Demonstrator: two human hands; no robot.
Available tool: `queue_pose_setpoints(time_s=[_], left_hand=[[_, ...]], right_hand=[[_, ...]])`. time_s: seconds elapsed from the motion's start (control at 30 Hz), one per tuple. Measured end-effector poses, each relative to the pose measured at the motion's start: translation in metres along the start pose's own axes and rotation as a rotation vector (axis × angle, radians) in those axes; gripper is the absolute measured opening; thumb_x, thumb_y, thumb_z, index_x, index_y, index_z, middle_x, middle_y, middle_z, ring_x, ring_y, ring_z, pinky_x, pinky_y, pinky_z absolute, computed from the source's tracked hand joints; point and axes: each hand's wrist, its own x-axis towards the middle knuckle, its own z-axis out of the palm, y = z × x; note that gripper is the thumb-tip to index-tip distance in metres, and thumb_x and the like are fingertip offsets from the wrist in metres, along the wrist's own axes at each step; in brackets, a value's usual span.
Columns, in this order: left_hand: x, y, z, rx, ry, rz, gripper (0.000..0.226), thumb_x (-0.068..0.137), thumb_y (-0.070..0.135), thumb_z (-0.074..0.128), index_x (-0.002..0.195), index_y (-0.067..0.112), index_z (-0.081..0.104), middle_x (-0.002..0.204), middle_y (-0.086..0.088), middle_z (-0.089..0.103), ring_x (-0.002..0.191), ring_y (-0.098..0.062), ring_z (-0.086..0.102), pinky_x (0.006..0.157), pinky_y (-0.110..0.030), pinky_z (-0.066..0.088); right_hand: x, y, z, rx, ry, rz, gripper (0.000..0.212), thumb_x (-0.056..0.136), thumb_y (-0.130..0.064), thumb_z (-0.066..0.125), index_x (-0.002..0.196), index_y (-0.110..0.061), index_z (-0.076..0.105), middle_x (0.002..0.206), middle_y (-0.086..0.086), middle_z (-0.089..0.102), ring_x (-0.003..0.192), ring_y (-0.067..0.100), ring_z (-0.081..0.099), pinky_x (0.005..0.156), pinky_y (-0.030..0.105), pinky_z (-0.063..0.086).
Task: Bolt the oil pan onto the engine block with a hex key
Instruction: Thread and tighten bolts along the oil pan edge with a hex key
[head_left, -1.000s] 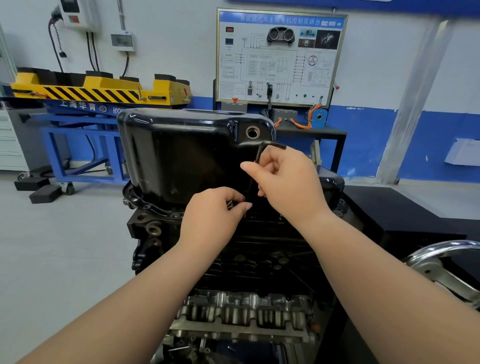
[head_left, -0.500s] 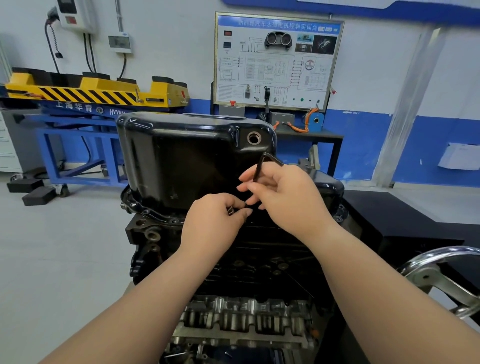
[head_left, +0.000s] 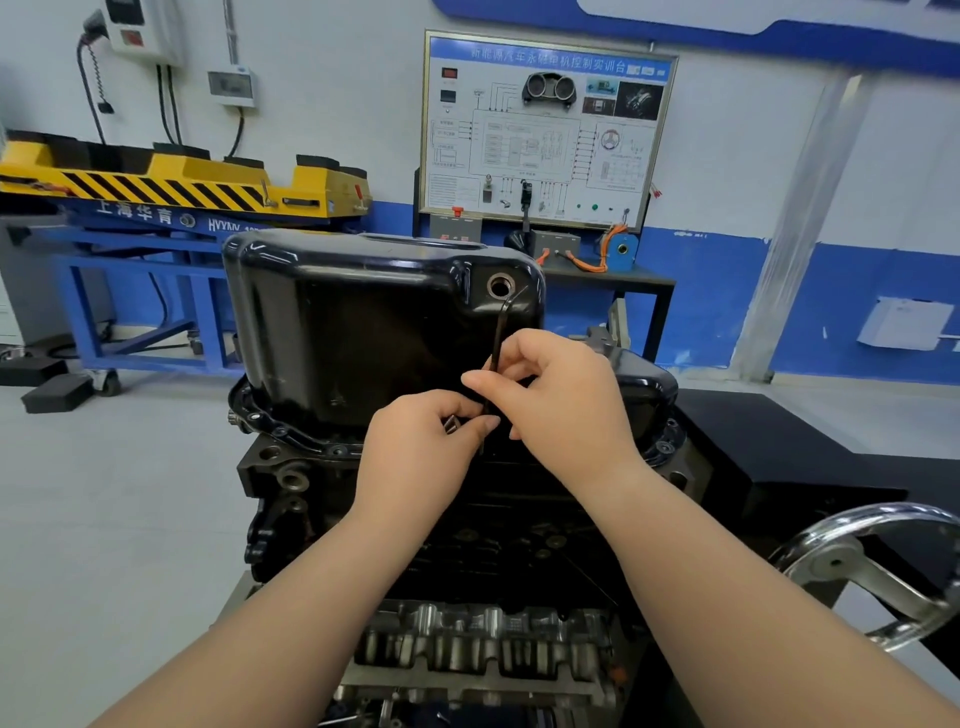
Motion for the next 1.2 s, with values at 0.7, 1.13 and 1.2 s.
queue_pose_setpoints(time_s=[0.7, 1.13, 1.2], left_hand=[[0.002, 0.006, -0.005, -0.038, 0.027, 0.078, 0.014, 0.074, 0.031, 0.071, 0.065, 0.037, 0.062, 0.065, 0.012, 0.064, 0.072, 0.003, 0.056, 0.062, -0.007, 0.042], [0.007, 0.007, -0.01, 0.0, -0.051, 0.108, 0.01, 0.079, 0.041, 0.068, 0.074, 0.032, 0.071, 0.057, 0.021, 0.059, 0.056, 0.01, 0.051, 0.051, -0.005, 0.036], [0.007, 0.005, -0.01, -0.006, -0.028, 0.125, 0.01, 0.077, 0.039, 0.07, 0.076, 0.029, 0.071, 0.065, 0.02, 0.061, 0.062, 0.01, 0.052, 0.054, -0.004, 0.036]], right_hand=[[0.007, -0.006, -0.002, 0.218, -0.029, -0.001, 0.014, 0.078, -0.017, 0.075, 0.071, -0.017, 0.063, 0.071, 0.0, 0.069, 0.048, 0.002, 0.058, 0.053, 0.021, 0.052], [0.008, -0.005, -0.011, 0.325, -0.19, 0.028, 0.016, 0.09, -0.003, 0.058, 0.092, -0.015, 0.068, 0.082, 0.002, 0.073, 0.055, 0.011, 0.065, 0.049, 0.011, 0.045], [0.007, -0.004, -0.009, 0.326, -0.137, 0.018, 0.008, 0.085, -0.006, 0.065, 0.084, -0.012, 0.07, 0.071, 0.007, 0.071, 0.051, 0.01, 0.063, 0.047, 0.012, 0.045]])
